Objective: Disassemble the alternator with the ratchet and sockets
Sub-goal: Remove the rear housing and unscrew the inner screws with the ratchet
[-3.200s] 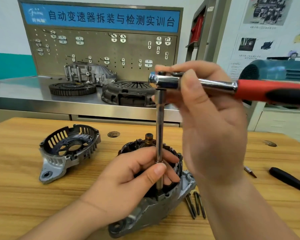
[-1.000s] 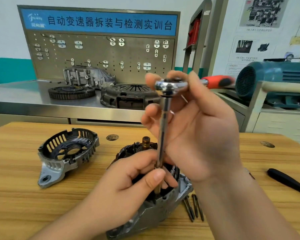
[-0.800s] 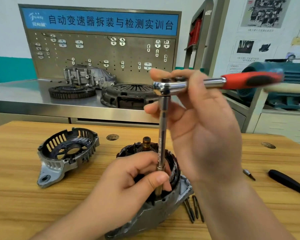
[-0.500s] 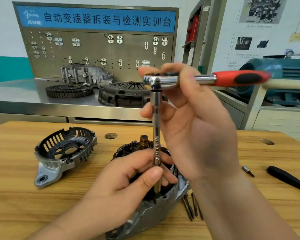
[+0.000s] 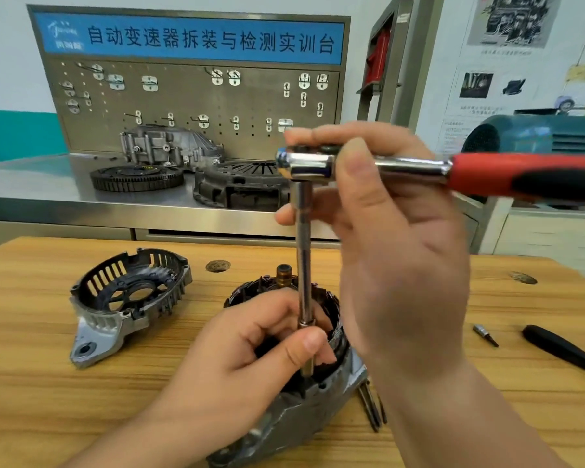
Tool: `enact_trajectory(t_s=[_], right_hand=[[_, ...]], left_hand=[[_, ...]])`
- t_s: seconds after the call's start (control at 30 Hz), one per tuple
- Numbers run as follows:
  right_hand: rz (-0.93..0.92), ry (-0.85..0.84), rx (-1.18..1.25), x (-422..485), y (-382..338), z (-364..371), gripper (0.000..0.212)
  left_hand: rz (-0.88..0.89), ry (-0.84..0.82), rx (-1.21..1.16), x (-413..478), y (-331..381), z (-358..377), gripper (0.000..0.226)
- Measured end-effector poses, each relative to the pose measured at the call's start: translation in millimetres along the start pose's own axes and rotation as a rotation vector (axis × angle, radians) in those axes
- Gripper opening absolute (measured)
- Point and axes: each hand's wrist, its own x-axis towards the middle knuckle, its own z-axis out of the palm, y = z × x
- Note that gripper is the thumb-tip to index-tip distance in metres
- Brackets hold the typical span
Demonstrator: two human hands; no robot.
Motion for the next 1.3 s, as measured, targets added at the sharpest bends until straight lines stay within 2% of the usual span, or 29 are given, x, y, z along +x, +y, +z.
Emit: enact_trajectory(t_s=[0.1,0.2,0.27,0.4,0.43,0.47,0.5,0.63,0.67,0.73,0.8,0.93,0.97,1.0,1.07,1.2,1.23,1.3], right_hand=[[0.369,-0.013,0.438,3,-2,-3,0.019],[0.483,0.021,0.589,3,0,-7,0.021],[0.375,0.013,0.446,3,1,-7,0.019],[-0.301,-0.026,-0.382,3,5,-11,0.013],[-0.374,-0.027,-0.467,3,7,-13,0.014],[-0.349,-0.009,-0.447,3,8,-14,0.014],[-0.232,0.018,-0.332,3,7,-13,0.013],[0.433,0.001,0.479,7,5,-11,0.021],[0.521,-0.02,0.595,7,6,-12,0.022],[0.567,-0.052,0.688,8,5,-13,0.023],[0.437,-0.075,0.534,8,4,-13,0.021],[-0.278,-0.084,-0.315,7,3,-12,0.014],[-0.383,-0.075,-0.418,5,4,-12,0.016],[-0.397,-0.063,-0.421,5,5,-12,0.017],[-0.198,-0.039,-0.204,5,3,-9,0.014],[0.386,-0.053,0.487,5,1,-8,0.021],[0.457,-0.052,0.582,5,2,-8,0.024],[0.477,-0.059,0.632,6,3,-9,0.024]], left_hand=[[0.026,-0.026,0.01,0,2,1,0.022],[0.001,-0.019,0.022,0,1,1,0.02],[0.002,0.009,0.018,1,1,0,0.02],[-0.006,0.016,0.014,1,2,-1,0.02],[-0.009,0.011,0.01,1,2,-1,0.019],[-0.008,0.01,0.003,1,2,-1,0.019],[-0.007,0.009,-0.004,1,1,-1,0.02],[0.011,-0.033,-0.005,0,1,1,0.024],[0.017,-0.03,-0.005,0,1,1,0.023],[0.018,-0.012,-0.006,0,0,2,0.02],[0.004,0.006,-0.012,1,-1,2,0.019],[-0.014,0.012,0.016,1,-1,0,0.02],[-0.014,0.005,0.024,1,-1,0,0.021],[-0.015,0.0,0.022,1,-1,0,0.022],[-0.014,-0.014,0.001,1,0,-1,0.023],[0.0,-0.029,-0.014,0,0,0,0.024],[0.001,-0.02,-0.012,1,0,0,0.022],[-0.006,0.0,-0.008,1,1,1,0.021]])
